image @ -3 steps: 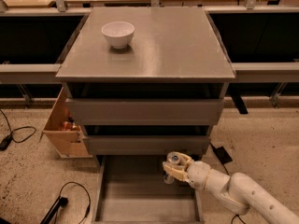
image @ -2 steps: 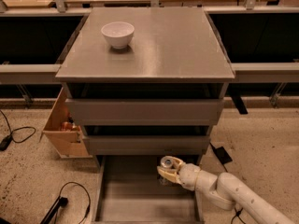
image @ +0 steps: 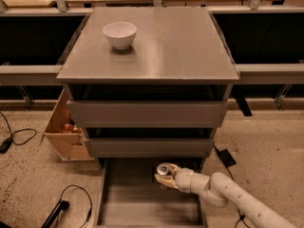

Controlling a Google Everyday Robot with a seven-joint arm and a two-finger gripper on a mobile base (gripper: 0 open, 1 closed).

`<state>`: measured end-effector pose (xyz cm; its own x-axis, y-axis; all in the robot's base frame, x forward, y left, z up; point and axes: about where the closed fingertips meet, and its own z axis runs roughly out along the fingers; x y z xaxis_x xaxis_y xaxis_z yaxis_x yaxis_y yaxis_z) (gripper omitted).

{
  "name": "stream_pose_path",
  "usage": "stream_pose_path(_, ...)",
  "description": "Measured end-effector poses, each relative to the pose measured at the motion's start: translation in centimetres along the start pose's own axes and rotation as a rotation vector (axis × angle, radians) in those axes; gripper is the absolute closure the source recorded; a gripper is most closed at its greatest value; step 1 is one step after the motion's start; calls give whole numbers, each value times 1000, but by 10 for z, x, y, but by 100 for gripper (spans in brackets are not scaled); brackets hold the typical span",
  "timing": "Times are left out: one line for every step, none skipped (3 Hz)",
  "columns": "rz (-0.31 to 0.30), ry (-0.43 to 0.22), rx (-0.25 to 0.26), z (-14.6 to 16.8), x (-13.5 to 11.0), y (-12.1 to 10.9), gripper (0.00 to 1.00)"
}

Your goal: Place redbull can into bottom drawer

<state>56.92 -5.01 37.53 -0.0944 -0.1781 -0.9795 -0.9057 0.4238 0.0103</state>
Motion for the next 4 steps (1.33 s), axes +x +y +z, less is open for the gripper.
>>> stream_pose_path(-3, 6, -3, 3, 3, -2, 100)
stream_pose_path(3, -10, -21, 10, 9, -3, 100)
stream_pose_path(-9, 3, -69, 27, 41, 0, 100)
stream_pose_path(-8, 24, -102, 41, 83, -1, 100)
